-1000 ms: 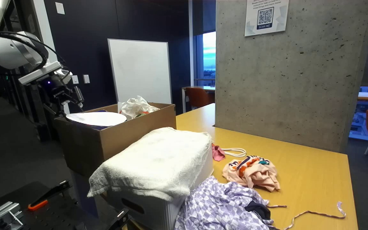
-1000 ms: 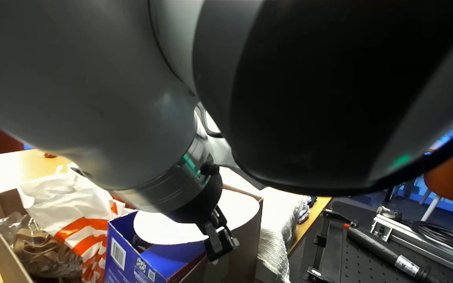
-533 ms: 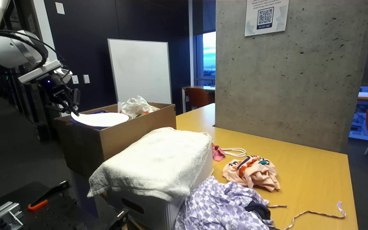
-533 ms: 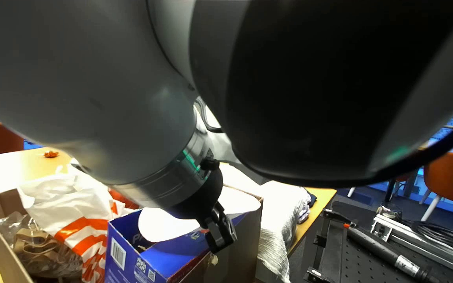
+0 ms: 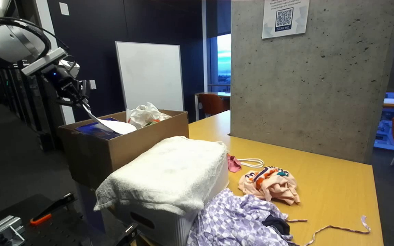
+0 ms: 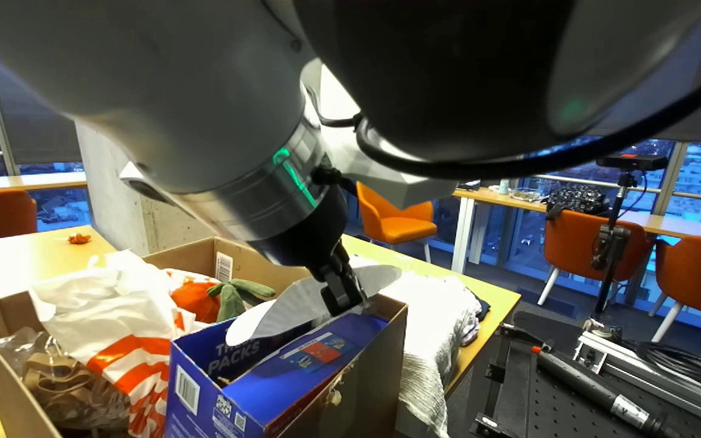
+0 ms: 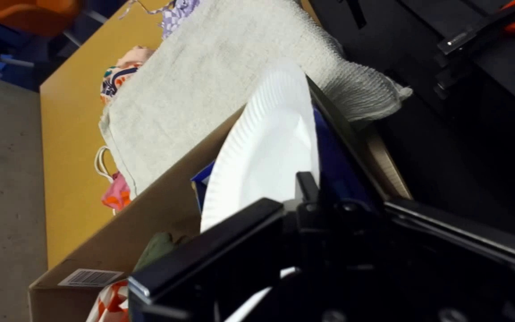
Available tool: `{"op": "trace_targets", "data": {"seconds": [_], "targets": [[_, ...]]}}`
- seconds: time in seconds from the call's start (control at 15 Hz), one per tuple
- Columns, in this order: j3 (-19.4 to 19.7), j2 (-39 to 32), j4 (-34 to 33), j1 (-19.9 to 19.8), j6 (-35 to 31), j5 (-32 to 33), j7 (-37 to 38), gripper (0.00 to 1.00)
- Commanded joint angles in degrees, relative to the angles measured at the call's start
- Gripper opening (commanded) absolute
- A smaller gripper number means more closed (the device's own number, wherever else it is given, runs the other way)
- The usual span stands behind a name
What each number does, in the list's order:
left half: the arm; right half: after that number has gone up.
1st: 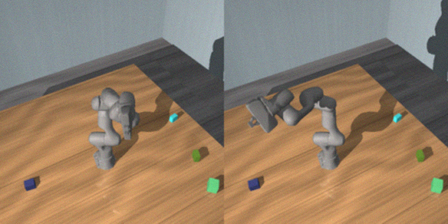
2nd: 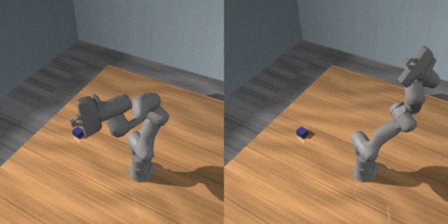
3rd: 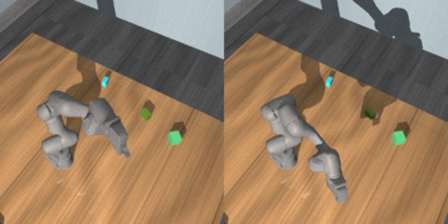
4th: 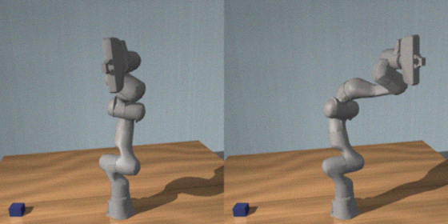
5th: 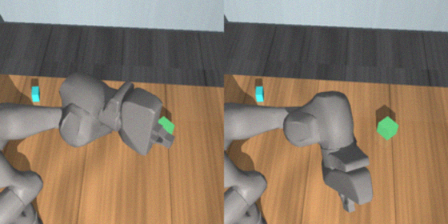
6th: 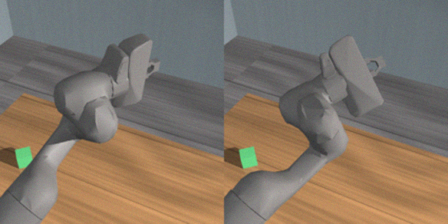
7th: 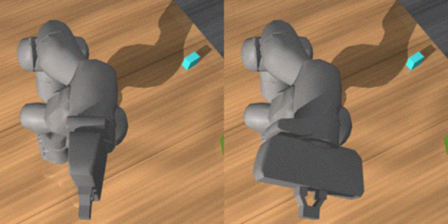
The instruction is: Remove the paper plate from the box and place it on top of the white storage container then put the radish on the plate.
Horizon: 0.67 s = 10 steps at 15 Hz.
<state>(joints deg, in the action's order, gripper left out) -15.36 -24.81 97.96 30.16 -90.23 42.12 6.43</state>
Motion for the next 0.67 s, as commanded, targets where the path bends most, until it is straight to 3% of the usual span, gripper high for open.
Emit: {"op": "trace_targets", "data": {"seconds": [0.0, 0.6], "targets": [[0.6, 1.8, 0.3, -0.8, 3.6, 4.8, -1.0, 0.0], [1.5, 4.3, -0.5, -4.5, 6.7, 18.4, -0.3, 0.0]]}}
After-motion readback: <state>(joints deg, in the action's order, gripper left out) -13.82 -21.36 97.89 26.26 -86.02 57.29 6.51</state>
